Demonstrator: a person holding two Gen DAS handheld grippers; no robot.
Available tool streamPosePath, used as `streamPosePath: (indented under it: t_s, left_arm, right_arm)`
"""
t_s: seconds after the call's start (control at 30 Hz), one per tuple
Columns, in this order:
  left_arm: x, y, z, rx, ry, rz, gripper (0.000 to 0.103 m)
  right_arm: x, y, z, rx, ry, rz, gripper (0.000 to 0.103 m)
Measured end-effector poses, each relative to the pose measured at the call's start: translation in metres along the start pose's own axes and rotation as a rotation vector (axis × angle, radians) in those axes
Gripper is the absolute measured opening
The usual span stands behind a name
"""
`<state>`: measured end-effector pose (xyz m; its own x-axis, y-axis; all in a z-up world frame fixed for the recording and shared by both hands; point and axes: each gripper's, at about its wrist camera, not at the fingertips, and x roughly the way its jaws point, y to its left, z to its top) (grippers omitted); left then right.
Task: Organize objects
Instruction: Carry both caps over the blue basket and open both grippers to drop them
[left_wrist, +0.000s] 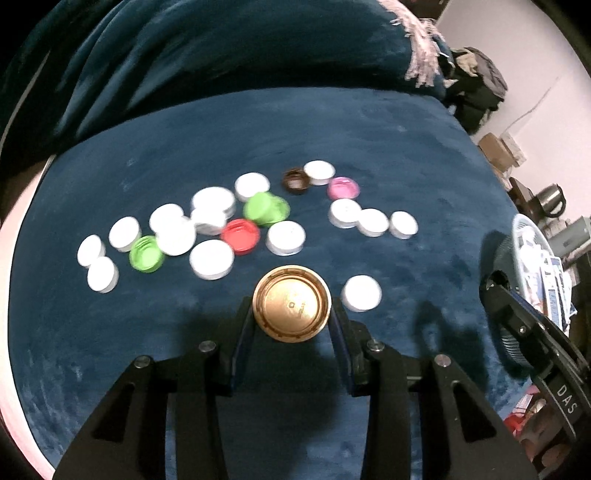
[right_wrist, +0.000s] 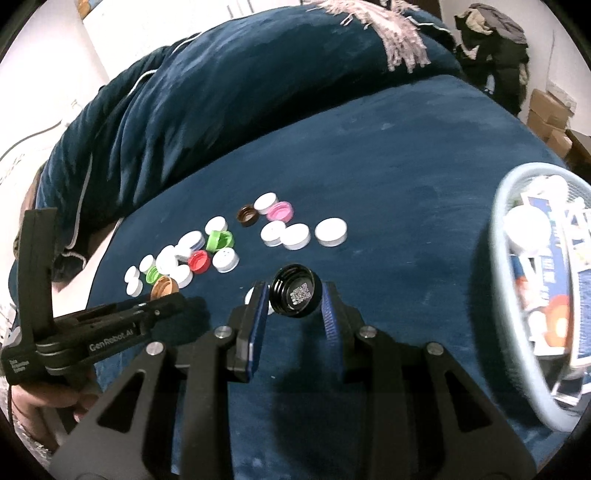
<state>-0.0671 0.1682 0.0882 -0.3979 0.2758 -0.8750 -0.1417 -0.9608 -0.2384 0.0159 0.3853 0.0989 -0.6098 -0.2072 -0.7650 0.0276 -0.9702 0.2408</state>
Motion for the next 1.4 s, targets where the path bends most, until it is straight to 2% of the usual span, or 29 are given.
streamPosePath:
  t_s: [0.23,0.47,0.63,0.8,0.97,1.0,1.03,1.07,1.13,1.17,1.2,1.23,1.27,1.33,1.4]
  left_arm:
    - [-0.007,-0.053,0.007,0.088,-0.005,-0.048,0.040]
    - [-0.024,-0.135,0.030,0.293,-0.039,-0.134,0.040]
    - [-0.020,-0.197,0.054,0.345,-0.027,-0.230,0.040]
    - [0.004,-0.259,0.073,0.349,0.041,-0.334,0.040]
    - [0.027,-0.309,0.083,0.365,0.082,-0.370,0.040]
    - [0.032,-0.320,0.085,0.364,0.085,-0.382,0.042]
    - [0.035,-0.326,0.085,0.362,0.090,-0.387,0.055]
    - [0.039,-0.332,0.085,0.359,0.097,-0.388,0.076]
    - [0.043,-0.338,0.085,0.353,0.102,-0.389,0.098]
    - [0.042,-0.339,0.084,0.355,0.096,-0.399,0.102]
    - [0.041,-0.338,0.085,0.362,0.089,-0.401,0.102]
    - [0.039,-0.336,0.084,0.381,0.083,-0.390,0.102]
    - [0.038,-0.333,0.084,0.399,0.076,-0.368,0.102]
    - [0.033,-0.324,0.083,0.430,0.047,-0.310,0.102]
    - [0.026,-0.309,0.083,0.441,0.014,-0.263,0.102]
  right_arm:
    - [-0.030,-0.031,0.000,0.039,-0.043,-0.037,0.030]
    - [-0.077,-0.083,0.012,0.108,-0.125,-0.102,0.030]
    - [-0.103,-0.131,0.026,0.206,-0.173,-0.162,0.030]
    - [-0.118,-0.174,0.047,0.311,-0.194,-0.200,0.031]
    - [-0.123,-0.222,0.067,0.464,-0.210,-0.226,0.031]
    - [-0.122,-0.227,0.070,0.483,-0.211,-0.232,0.032]
    - [-0.121,-0.234,0.072,0.504,-0.208,-0.243,0.032]
    - [-0.120,-0.242,0.074,0.529,-0.200,-0.252,0.032]
    - [-0.112,-0.254,0.076,0.570,-0.147,-0.264,0.033]
    - [-0.107,-0.259,0.076,0.589,-0.108,-0.270,0.039]
    - [-0.106,-0.261,0.074,0.592,-0.107,-0.269,0.043]
    - [-0.110,-0.259,0.072,0.586,-0.132,-0.275,0.043]
    - [-0.115,-0.258,0.070,0.575,-0.155,-0.290,0.048]
    - [-0.121,-0.253,0.066,0.560,-0.192,-0.313,0.062]
    - [-0.123,-0.247,0.064,0.545,-0.211,-0.318,0.081]
